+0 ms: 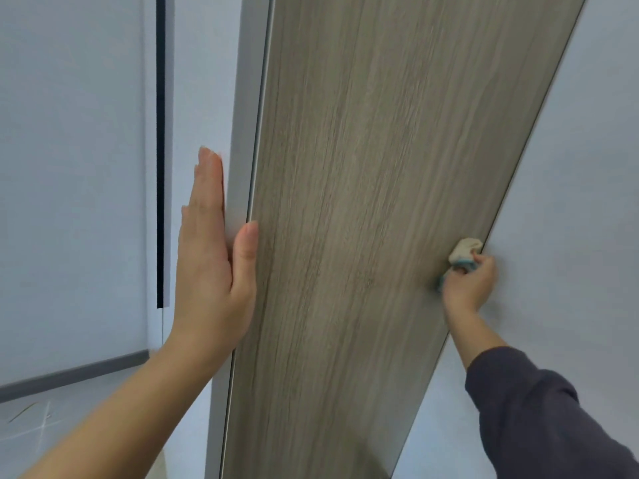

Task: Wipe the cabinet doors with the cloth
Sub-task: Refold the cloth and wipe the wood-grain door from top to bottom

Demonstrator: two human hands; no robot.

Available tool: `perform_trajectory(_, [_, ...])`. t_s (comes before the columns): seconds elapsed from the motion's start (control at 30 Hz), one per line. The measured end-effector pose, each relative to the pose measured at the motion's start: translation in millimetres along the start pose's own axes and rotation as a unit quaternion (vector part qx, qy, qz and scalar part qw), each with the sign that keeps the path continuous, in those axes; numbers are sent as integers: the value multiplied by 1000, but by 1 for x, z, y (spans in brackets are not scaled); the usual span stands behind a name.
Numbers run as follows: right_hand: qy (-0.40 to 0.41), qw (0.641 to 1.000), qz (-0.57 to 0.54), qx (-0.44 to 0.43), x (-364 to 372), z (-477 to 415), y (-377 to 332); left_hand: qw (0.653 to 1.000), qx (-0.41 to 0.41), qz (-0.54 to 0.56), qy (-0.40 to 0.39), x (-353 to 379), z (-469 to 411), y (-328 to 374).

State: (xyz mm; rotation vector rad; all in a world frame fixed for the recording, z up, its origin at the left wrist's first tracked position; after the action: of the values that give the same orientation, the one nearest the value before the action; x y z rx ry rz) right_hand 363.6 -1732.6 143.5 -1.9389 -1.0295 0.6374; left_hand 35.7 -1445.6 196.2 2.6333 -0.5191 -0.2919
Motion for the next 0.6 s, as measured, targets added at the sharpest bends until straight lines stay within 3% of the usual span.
perform_trajectory(0.23, [5,991,-21,132,6,-46,37,999,31,7,23,-2,0,4])
perform_trajectory(0.4, [30,987,8,157,5,-52,42,999,30,17,23,-1,0,4])
perform_trajectory(0.6, [9,989,-40,143,5,3,35,999,26,16,20,-1,0,1])
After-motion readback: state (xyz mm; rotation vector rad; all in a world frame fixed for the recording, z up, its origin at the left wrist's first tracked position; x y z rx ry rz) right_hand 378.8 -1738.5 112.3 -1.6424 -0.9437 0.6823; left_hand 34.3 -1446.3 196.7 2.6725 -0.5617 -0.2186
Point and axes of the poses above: each hand's wrist, its own z-axis away from the middle knuckle, its own x-axis out of the palm, y = z × x, the point moved 7 cm from there along -z, towards the middle knuckle, and after that the axes turned 5 degrees about -z, right-handed, at the moved point
